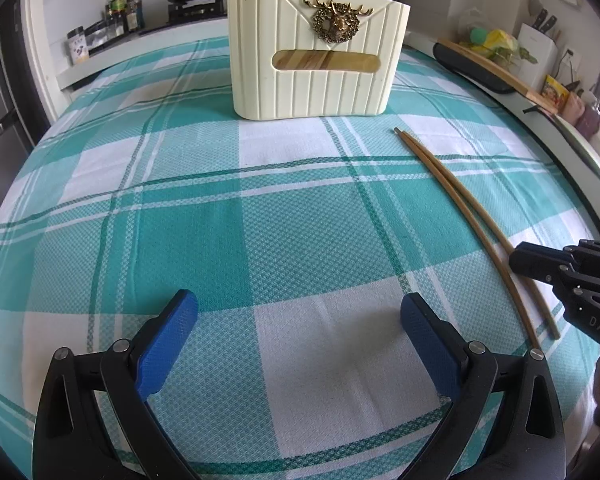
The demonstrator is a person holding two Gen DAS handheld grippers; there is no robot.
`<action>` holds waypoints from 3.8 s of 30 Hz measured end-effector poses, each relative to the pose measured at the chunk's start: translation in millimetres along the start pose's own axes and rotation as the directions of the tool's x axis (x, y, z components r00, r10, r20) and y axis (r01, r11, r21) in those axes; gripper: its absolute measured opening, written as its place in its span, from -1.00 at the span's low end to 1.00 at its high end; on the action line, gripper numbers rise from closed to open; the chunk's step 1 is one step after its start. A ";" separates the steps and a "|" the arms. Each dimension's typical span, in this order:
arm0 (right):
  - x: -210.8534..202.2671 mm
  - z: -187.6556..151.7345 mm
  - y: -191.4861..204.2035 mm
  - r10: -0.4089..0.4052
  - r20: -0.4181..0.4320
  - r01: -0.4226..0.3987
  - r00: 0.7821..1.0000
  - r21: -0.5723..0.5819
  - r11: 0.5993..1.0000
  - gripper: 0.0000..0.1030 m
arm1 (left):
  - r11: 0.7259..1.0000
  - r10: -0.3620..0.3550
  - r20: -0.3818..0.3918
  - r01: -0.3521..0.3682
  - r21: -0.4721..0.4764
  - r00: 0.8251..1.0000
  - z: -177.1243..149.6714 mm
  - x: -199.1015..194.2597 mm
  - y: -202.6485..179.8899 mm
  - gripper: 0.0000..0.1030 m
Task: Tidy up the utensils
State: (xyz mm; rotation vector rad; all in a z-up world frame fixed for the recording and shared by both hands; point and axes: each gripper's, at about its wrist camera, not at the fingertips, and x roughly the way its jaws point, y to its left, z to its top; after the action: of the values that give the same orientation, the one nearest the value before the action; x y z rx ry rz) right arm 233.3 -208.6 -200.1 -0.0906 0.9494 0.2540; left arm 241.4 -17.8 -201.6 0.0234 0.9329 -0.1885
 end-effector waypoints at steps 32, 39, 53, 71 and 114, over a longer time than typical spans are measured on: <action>-23.8 -38.8 -34.0 -0.126 0.080 0.119 0.989 0.087 0.989 -0.90 | 0.988 0.029 0.024 -0.032 0.148 0.999 26.7 18.6 -105.4 -0.89; -24.3 -39.3 -32.0 -0.138 0.080 0.131 0.987 0.082 0.988 -0.90 | 0.994 0.078 0.038 -0.081 0.078 0.996 13.1 5.0 -68.4 -0.91; -26.2 -39.8 -37.6 -0.092 0.079 0.083 0.993 0.117 0.990 -0.86 | 1.000 0.015 -0.026 -0.015 -0.006 1.000 -18.6 -28.4 4.2 -0.78; 2.0 13.6 -51.2 0.034 -0.209 -0.050 0.977 -0.068 0.996 -0.04 | 0.982 -0.028 -0.208 0.066 0.176 0.978 42.0 18.7 7.2 0.45; -196.0 110.9 -11.6 0.137 0.436 -0.110 0.890 -0.087 0.990 -0.88 | 0.963 -0.271 0.346 0.254 0.095 0.898 76.3 -204.0 40.9 -0.95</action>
State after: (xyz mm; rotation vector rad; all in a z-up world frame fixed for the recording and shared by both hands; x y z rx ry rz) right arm 215.3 -233.4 23.3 -0.0247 0.4934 0.4021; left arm 190.8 45.6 4.7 -0.0915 0.5645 -0.4513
